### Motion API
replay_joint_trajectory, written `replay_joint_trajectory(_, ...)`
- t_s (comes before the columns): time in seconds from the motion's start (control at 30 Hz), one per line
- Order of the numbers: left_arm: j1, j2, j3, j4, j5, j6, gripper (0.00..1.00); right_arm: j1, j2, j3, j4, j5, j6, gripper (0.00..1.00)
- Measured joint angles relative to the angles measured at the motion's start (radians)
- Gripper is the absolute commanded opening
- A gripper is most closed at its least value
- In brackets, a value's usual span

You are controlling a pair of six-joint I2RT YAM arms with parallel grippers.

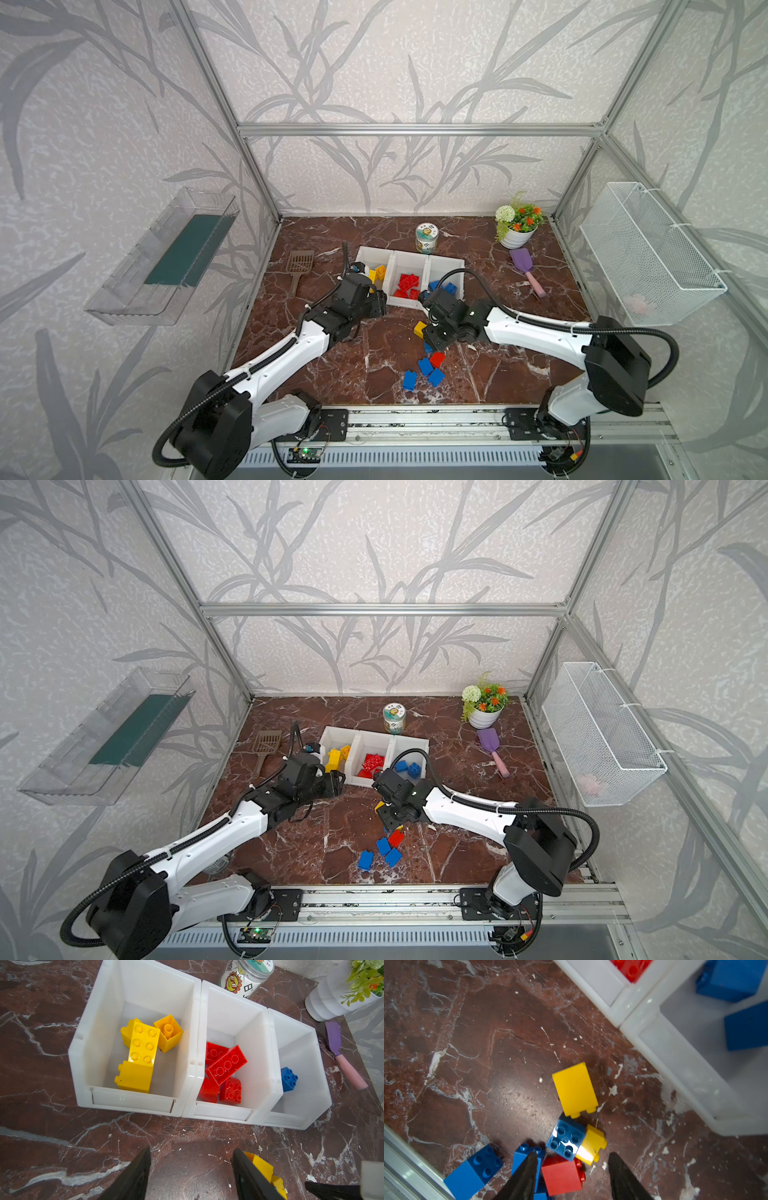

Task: Sort the legos into containers by color
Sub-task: Pick up the lego from the center of the table.

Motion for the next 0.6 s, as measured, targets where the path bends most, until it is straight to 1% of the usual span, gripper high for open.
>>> replay_joint_trajectory(0.13,0.0,-0.025,-0.025,-0.008,-0.009,-0.014,0.65,0.0,0.092,0.09,-0.001,-0.011,-0.08,0.56)
replay_joint_trajectory(0.33,0.001,-0.083,-0.059,-0.024,-0.019,-0.035,0.65,-0.001,0.193,0.164,-0.01,-0.011,-0.149,0.55)
replay_joint_trajectory(0.47,0.001,-0.127,-0.087,-0.036,-0.033,-0.048,0.65,-0.004,0.231,0.182,-0.016,-0.006,-0.172,0.51)
replay_joint_trajectory(0.57,0.002,-0.15,-0.099,-0.041,-0.043,-0.05,0.65,-0.005,0.24,0.191,-0.018,-0.005,-0.18,0.43)
replay_joint_trajectory(0.6,0.002,-0.157,-0.101,-0.045,-0.045,-0.052,0.66,-0.005,0.241,0.192,-0.018,-0.002,-0.182,0.42)
